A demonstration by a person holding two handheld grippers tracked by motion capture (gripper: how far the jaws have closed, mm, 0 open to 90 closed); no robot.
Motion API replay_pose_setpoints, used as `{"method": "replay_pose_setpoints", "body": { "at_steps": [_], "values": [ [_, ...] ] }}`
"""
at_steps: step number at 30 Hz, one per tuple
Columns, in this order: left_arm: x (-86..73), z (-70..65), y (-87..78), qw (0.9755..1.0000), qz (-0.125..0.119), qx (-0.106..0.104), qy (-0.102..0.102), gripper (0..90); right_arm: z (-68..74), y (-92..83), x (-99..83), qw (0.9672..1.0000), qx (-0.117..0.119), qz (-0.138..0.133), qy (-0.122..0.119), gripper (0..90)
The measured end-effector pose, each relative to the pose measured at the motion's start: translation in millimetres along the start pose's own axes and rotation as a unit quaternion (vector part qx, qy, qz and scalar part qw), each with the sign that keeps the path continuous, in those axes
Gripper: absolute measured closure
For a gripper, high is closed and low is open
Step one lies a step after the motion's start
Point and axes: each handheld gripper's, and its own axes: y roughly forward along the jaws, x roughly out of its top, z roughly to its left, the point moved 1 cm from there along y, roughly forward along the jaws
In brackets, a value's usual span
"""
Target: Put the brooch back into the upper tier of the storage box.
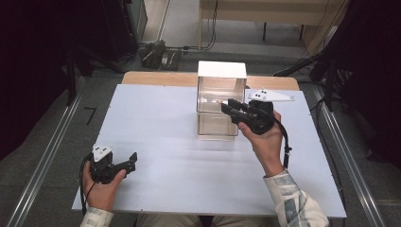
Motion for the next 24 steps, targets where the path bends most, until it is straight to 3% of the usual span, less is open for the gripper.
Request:
{"method": "replay_pose_setpoints", "body": {
  "at_steps": [8,24],
  "values": [
    [-0.1,-0.4,0.0,1.0,0.001,0.0,0.001,9.4,5.3,-5.9,-2.3,0.9998,0.013,-0.003,-0.013,48.1],
    [0.0,-0.8,0.1,1.0,0.0,0.002,0.002,9.4,16.5,-26.8,-6.6,0.9987,0.02,-0.021,-0.041,31.2]
  ]
}}
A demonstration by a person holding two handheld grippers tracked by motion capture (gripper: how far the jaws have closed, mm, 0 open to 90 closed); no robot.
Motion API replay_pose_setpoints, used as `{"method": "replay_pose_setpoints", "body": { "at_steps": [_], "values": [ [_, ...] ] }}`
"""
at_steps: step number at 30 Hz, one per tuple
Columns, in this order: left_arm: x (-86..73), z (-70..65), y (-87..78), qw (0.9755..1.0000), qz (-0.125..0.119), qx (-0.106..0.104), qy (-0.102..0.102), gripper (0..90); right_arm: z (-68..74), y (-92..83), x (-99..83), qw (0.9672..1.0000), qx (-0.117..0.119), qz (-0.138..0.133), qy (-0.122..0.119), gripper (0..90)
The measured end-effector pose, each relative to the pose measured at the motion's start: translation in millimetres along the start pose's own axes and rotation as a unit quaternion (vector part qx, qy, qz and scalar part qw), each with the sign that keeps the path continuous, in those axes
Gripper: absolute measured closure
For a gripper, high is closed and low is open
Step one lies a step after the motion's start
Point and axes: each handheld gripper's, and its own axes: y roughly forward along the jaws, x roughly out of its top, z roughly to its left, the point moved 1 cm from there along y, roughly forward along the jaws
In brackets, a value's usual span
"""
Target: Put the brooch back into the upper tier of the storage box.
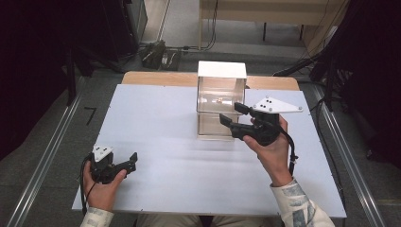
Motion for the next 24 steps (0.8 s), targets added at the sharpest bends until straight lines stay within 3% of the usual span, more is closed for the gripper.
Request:
{"method": "replay_pose_setpoints", "body": {
  "at_steps": [4,10,24],
  "values": [
    [-0.1,-0.1,-0.5,1.0,0.0,0.0,0.0,9.4,3.4,-9.9,-1.4,0.9999,-0.004,-0.009,-0.01,27.1],
    [-0.1,-0.4,-1.0,1.0,-0.002,0.001,0.0,9.4,-1.0,-24.3,-9.2,0.9996,-0.022,-0.019,-0.003,22.8],
    [0.0,-0.1,-1.1,1.0,-0.003,0.001,0.001,9.4,-20.8,-20.3,-44.4,0.9984,-0.054,0.015,0.002,21.0]
  ]
}}
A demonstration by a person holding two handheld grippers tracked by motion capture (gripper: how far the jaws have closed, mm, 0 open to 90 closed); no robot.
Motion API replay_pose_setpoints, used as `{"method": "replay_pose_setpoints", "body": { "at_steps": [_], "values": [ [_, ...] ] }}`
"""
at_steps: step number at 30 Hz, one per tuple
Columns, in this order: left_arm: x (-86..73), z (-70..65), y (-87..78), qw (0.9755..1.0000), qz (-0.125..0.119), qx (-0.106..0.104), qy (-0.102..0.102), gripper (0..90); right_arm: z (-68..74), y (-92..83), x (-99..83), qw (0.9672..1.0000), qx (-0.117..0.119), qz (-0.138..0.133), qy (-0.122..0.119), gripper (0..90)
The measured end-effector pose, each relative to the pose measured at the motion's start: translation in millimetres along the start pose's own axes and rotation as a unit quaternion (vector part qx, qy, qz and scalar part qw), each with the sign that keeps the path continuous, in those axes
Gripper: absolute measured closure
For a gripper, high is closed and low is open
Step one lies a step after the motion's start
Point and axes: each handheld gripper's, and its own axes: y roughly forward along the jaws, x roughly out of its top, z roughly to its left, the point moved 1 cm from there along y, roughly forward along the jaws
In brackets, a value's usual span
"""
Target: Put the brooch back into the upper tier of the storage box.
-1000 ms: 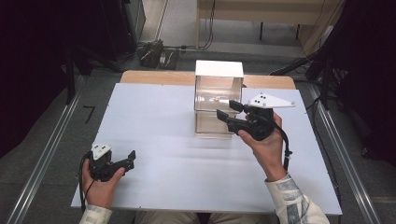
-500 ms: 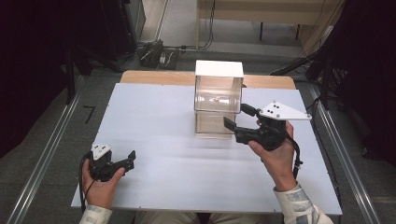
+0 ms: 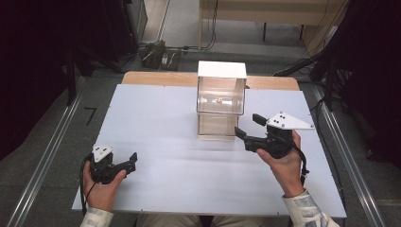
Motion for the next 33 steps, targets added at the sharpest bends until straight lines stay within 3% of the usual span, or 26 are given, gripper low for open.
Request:
{"method": "replay_pose_setpoints", "body": {
  "at_steps": [10,22,29,33],
  "values": [
    [-0.1,0.3,-0.4,1.0,0.001,0.0,0.002,9.4,-7.8,3.8,-20.9,0.9996,-0.014,0.024,0.001,20.9],
    [-0.3,0.1,-0.4,1.0,0.001,0.0,0.002,9.4,-32.6,-9.8,-53.3,0.9974,-0.053,0.046,0.019,20.9],
    [-0.3,1.1,-1.3,1.0,0.002,0.002,0.003,9.4,-54.9,-29.6,-73.6,0.9935,-0.094,0.051,0.039,20.8],
    [-0.3,1.6,-1.5,1.0,0.002,0.002,0.001,9.4,-69.7,-44.7,-85.9,0.9895,-0.122,0.053,0.056,20.5]
  ]
}}
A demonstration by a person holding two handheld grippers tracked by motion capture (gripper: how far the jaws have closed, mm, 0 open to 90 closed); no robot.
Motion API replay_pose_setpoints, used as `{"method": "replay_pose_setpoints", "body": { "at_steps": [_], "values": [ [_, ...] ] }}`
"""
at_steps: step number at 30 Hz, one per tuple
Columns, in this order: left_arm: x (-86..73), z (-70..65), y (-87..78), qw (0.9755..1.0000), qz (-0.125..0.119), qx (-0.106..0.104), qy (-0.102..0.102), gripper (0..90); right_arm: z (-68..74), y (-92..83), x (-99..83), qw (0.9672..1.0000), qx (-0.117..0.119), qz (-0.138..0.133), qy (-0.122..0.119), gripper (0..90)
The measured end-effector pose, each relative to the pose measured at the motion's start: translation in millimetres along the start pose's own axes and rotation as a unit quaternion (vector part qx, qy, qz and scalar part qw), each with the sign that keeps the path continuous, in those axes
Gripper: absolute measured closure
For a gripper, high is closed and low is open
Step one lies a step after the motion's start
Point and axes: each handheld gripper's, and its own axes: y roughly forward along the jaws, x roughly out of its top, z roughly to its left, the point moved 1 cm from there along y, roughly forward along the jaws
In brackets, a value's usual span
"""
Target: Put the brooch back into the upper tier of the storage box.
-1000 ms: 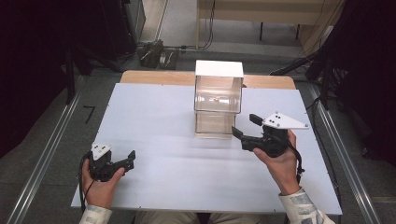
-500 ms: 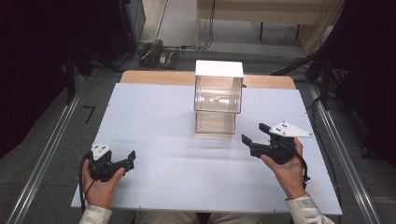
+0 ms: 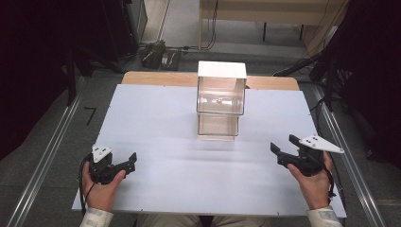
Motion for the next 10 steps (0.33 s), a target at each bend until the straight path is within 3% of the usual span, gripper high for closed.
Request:
{"method": "replay_pose_setpoints", "body": {
  "at_steps": [4,10],
  "values": [
    [0.0,0.1,0.3,1.0,0.001,0.0,0.0,9.4,-17.9,-7.5,-7.8,0.9996,-0.023,0.0,0.015,20.1],
    [0.3,-0.5,1.0,1.0,0.002,-0.001,0.001,9.4,-29.8,-8.5,-17.8,0.9988,-0.041,0.005,0.028,16.8]
  ]
}}
